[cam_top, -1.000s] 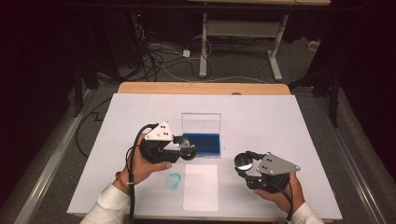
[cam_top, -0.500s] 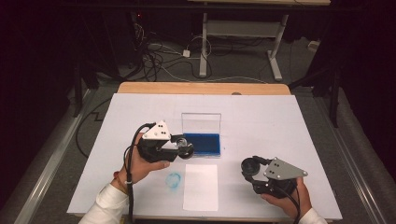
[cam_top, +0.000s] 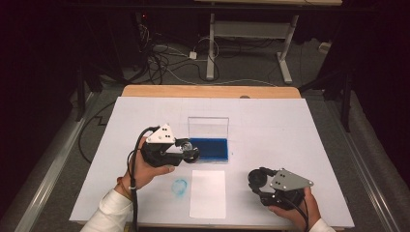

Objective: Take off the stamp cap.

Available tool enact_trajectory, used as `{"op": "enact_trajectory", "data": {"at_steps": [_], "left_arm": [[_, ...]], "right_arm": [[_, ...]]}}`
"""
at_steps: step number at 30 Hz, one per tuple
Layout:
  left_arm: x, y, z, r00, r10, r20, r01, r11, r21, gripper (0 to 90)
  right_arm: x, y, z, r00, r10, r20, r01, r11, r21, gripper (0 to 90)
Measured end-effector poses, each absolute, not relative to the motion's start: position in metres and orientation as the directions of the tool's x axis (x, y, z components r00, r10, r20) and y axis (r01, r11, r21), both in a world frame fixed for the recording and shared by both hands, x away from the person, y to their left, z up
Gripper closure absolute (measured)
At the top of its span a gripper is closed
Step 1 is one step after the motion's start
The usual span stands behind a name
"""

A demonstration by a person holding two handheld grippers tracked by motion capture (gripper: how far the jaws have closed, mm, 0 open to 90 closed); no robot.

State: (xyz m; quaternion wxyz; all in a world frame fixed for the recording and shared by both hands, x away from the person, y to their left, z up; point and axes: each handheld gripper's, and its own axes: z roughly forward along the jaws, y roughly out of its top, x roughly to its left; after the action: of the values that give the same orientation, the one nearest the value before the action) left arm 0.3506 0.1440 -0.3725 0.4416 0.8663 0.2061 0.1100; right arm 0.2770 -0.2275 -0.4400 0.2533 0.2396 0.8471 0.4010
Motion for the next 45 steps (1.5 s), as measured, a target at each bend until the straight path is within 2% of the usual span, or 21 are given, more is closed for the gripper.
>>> {"op": "enact_trajectory", "data": {"at_steps": [20,45], "left_arm": [[0.354,0.142,-0.37,0.882,0.471,0.018,0.259,-0.516,0.816,55.0],[0.375,0.117,-0.352,0.886,0.461,0.055,0.251,-0.574,0.779,55.1]], "right_arm": [[0.279,-0.227,-0.438,-0.761,0.605,-0.235,0.196,0.56,0.805,37.8],[0.283,-0.229,-0.437,-0.763,0.605,-0.23,0.197,0.556,0.808,37.8]]}}
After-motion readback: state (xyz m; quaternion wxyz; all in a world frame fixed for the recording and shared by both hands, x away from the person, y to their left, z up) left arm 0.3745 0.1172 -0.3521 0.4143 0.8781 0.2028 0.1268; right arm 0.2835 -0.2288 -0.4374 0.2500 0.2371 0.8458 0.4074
